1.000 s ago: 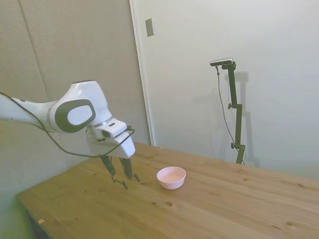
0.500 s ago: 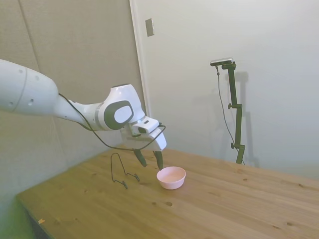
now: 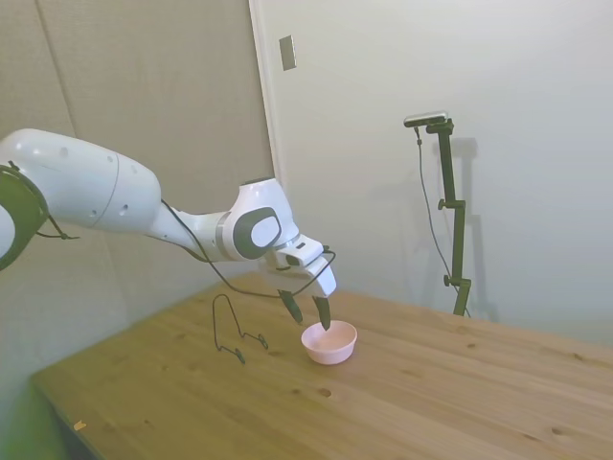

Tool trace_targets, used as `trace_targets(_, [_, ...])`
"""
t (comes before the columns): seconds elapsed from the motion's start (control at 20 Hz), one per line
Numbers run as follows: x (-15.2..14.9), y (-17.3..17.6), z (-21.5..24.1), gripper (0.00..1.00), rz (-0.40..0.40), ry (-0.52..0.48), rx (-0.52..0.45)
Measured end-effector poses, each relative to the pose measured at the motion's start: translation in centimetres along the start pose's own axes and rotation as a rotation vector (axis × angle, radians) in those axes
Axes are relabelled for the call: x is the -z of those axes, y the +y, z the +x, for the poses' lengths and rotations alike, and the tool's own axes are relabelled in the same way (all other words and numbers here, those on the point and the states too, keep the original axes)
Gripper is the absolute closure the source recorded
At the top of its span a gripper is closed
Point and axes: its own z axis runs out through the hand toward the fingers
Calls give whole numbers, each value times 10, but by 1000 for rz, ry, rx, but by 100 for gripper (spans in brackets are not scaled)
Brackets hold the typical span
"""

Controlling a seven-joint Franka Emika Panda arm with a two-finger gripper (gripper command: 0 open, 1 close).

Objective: Load the bowl

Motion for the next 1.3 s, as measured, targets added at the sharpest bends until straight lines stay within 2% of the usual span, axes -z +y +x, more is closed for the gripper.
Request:
trace_targets(0.35, [-30, -12, -4, 0, -32, -13, 4])
trace_targets(0.4, [-34, -12, -5, 100, -37, -16, 5])
trace_targets(0.6, [-43, -12, -6, 100, -50, -24, 6])
trace_targets(1.3, [-45, -9, -3, 100, -68, -34, -2])
